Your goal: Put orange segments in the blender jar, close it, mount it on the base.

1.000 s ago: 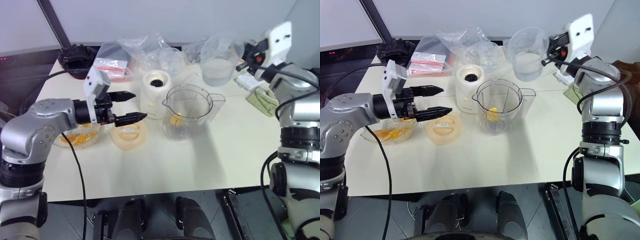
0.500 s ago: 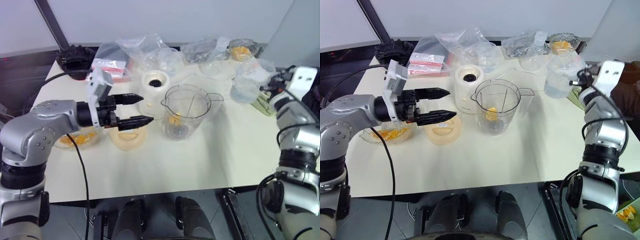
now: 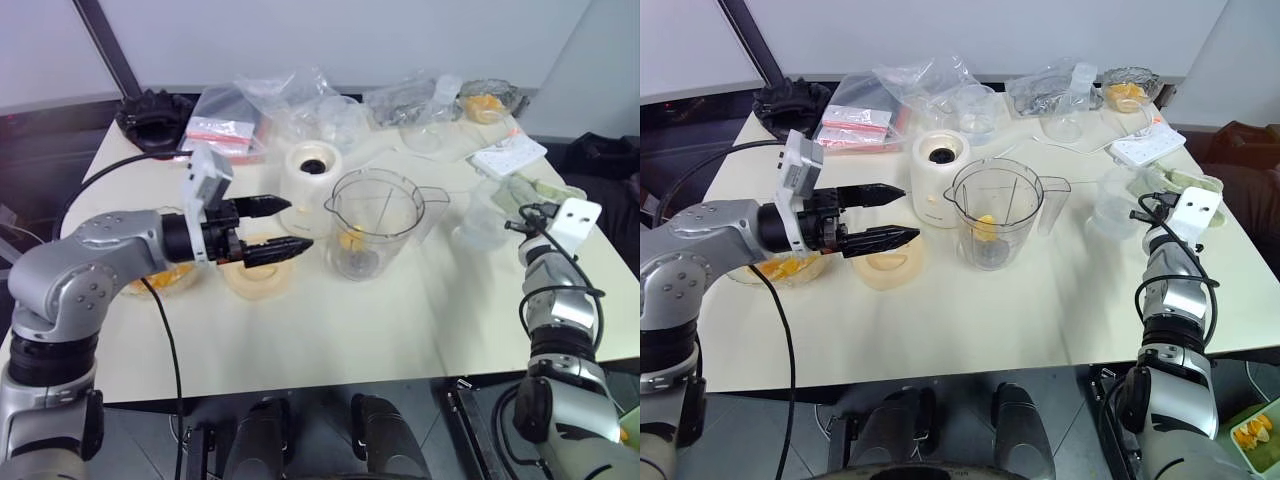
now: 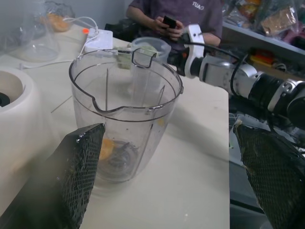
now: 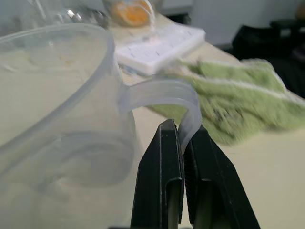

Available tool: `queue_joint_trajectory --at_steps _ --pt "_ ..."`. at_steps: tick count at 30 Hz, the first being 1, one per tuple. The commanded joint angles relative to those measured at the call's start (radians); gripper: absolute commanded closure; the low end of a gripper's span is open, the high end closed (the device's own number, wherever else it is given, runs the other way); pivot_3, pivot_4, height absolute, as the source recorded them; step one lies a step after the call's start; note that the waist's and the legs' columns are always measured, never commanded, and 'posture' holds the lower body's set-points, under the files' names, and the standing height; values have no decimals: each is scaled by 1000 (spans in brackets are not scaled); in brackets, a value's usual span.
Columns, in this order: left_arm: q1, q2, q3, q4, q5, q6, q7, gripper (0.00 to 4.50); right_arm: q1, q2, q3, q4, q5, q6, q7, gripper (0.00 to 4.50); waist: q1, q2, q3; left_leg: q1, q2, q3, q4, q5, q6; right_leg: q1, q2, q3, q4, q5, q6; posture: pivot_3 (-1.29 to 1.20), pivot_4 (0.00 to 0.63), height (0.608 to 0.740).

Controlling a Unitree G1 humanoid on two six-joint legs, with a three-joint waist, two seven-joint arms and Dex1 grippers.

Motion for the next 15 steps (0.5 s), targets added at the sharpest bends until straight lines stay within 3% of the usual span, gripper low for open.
queue_joint_trajectory --at_steps 1,9,12,15 --pt "-3 3 29 -21 -13 -11 5 0 -15 -24 -4 16 -1 -69 -1 4460 0 0 0 0 0 0 0 0 0 0 0 0 0 0 0 0 150 740" --pt "-7 3 23 -14 -8 -15 5 0 -6 -33 32 66 -29 -102 -4 4460 -1 0 0 1 0 0 0 0 0 1 0 0 0 0 0 0 150 740" --pt "-9 3 22 -11 -7 -16 4 0 5 -34 39 72 -36 -108 -6 3545 -1 0 0 1 0 0 0 0 0 2 0 0 0 0 0 0 150 740" --pt "-8 4 20 -11 -6 -16 2 0 17 -37 46 69 -41 -108 -7 1996 -2 0 0 2 0 -1 0 0 0 2 0 0 0 0 0 0 150 740"
